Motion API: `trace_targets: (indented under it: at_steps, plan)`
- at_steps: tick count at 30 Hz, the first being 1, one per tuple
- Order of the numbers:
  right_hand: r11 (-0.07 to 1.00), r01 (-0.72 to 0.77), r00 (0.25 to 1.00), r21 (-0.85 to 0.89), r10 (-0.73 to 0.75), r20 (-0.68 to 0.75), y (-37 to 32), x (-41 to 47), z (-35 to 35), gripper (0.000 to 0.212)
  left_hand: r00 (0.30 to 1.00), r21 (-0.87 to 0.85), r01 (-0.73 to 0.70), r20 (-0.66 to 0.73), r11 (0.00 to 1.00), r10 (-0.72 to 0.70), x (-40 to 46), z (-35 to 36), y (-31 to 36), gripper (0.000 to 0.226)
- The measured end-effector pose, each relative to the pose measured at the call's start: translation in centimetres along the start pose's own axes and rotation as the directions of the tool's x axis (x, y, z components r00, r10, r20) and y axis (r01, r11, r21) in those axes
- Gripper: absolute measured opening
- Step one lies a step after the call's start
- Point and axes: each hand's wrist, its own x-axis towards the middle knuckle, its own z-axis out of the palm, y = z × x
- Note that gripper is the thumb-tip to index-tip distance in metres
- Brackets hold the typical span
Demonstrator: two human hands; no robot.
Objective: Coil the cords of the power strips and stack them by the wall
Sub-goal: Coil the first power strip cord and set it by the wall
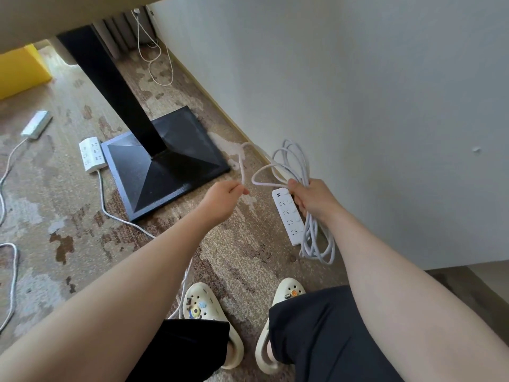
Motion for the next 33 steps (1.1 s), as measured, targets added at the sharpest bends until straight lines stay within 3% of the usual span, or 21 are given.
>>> trace_targets:
  at_steps: [4,7,12,19,25,33]
  plan:
    - [0.998,0.016,1.000,0.063,-0.014,-0.020,0.3,-0.1,-0.5,0.027,0.998,0.069,0.043,0.033,0.997,-0.045,0.0,1.0,-0.1,0.032]
    - [0.999,0.008,0.986,0.043,-0.001,-0.168,0.6,0.4,-1.5,0.023,0.996,0.191,0.082,0.023,0.978,-0.088,0.0,1.2,-0.8,0.030]
    - [0.996,0.012,0.918,0.084,0.023,-0.397,1.6,1.1,-3.2,0.021,0.985,0.185,0.145,-0.116,0.972,-0.125,-0.1,0.0,-3.1,0.018]
    - [0.998,0.031,0.981,0.052,-0.021,-0.191,0.8,1.0,-0.8,0.025,0.999,-0.029,0.012,-0.049,0.999,-0.014,0.2,2.7,-0.2,0.025]
    - [0.988,0.140,0.987,0.060,-0.135,-0.089,-0.4,0.6,0.6,0.017,0.999,-0.055,-0.036,-0.017,0.998,0.035,0.2,5.4,2.2,0.026]
    - [0.988,0.069,0.997,0.139,-0.063,-0.045,-0.5,0.5,-0.1,0.028,0.984,0.062,-0.169,0.072,0.984,0.165,-0.1,6.3,4.1,0.023]
